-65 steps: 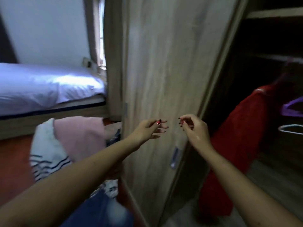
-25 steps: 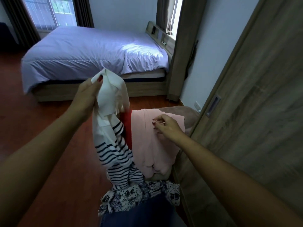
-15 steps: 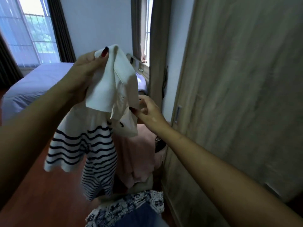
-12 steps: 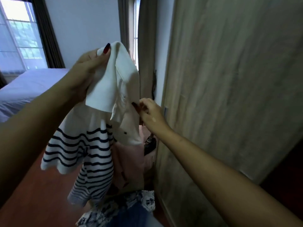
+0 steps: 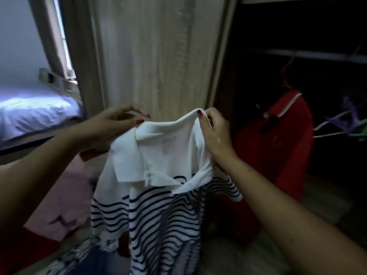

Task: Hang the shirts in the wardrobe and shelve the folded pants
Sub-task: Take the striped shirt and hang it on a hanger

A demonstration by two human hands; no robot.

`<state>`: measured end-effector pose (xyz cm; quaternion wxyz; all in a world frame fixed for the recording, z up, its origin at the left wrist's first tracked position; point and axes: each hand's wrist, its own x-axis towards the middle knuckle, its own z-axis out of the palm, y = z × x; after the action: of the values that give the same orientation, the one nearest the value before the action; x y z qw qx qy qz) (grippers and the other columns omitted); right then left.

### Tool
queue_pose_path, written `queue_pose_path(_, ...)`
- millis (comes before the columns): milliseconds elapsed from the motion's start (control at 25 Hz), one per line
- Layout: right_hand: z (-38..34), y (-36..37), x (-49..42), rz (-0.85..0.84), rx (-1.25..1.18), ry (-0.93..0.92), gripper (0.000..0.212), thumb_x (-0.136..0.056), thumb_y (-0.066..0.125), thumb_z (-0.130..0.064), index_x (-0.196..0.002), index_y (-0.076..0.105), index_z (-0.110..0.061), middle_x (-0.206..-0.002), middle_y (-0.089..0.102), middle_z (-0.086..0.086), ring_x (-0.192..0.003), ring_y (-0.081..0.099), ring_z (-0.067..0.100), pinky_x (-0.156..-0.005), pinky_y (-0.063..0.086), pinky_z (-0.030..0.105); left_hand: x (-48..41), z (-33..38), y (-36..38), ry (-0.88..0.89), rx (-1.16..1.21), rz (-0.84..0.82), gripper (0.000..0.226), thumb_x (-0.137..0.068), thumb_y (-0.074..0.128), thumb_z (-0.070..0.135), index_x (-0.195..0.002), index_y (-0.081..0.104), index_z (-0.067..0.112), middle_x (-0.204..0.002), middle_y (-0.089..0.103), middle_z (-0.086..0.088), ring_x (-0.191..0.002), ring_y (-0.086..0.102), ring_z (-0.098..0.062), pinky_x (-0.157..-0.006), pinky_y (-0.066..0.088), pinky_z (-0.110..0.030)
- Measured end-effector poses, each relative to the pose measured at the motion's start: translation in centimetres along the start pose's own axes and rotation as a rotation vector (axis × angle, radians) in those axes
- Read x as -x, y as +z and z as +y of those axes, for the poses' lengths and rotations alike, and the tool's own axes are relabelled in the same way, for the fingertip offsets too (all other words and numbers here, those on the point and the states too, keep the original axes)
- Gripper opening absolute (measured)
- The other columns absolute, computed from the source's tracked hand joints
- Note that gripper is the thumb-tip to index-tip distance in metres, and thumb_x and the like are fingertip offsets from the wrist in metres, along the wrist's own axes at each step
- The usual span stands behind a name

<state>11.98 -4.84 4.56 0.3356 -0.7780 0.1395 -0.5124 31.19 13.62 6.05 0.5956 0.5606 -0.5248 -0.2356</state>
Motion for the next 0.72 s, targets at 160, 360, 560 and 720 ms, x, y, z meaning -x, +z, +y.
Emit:
queue_pose_path(160,1.5,-8.0,0.8,0.128,0.175,0.02,0.026,-0.093,0.053,-0.021,-0.072,0.051,-0.006,-0.057,0.046,-0.004,-0.052,0.041,0.004,-0.05,0.033,0.017,-2.3,-1.6,7.8,0.099,-0.347,-0.417,0.032,-0.087,0.05,0.003,-0.116,0.048,0.018,-0.108,0.059,-0.002,-0.092,0.058,-0.017,-0.077,0.05,-0.032)
queue_pose_path(360,1.3,-15.1,1.3,0.254,0.374,0.032,0.02,-0.09,0.055,-0.016,-0.071,0.053,-0.009,-0.051,0.046,-0.006,-0.047,0.045,0.004,-0.043,0.029,0.012,-5.9,-1.7,15.2,0.463,-0.775,-0.545,0.046,-0.068,0.038,0.008,-0.106,0.06,0.023,-0.105,0.058,0.002,-0.096,0.056,-0.006,-0.078,0.046,-0.022)
queue_pose_path(560,1.2,-18.1,0.9,0.208,0.635,-0.086,0.017,-0.089,0.056,-0.024,-0.073,0.051,-0.02,-0.058,0.053,-0.007,-0.055,0.054,0.012,-0.053,0.041,0.03,-10.6,-3.4,18.3,0.445,-0.885,-0.074,0.048,-0.066,0.04,0.037,-0.109,0.06,0.024,-0.102,0.06,0.002,-0.075,0.061,-0.018,-0.067,0.053,-0.036)
queue_pose_path(720,3.4,-19.5,0.2,0.144,0.63,-0.065,0.013,-0.085,0.058,-0.021,-0.073,0.053,-0.016,-0.062,0.057,-0.004,-0.056,0.055,0.014,-0.055,0.045,0.038,-12.7,-2.4,19.1,0.436,-0.841,-0.114,0.047,-0.074,0.052,0.012,-0.12,0.048,0.021,-0.116,0.049,0.003,-0.089,0.057,-0.017,-0.062,0.047,-0.026)
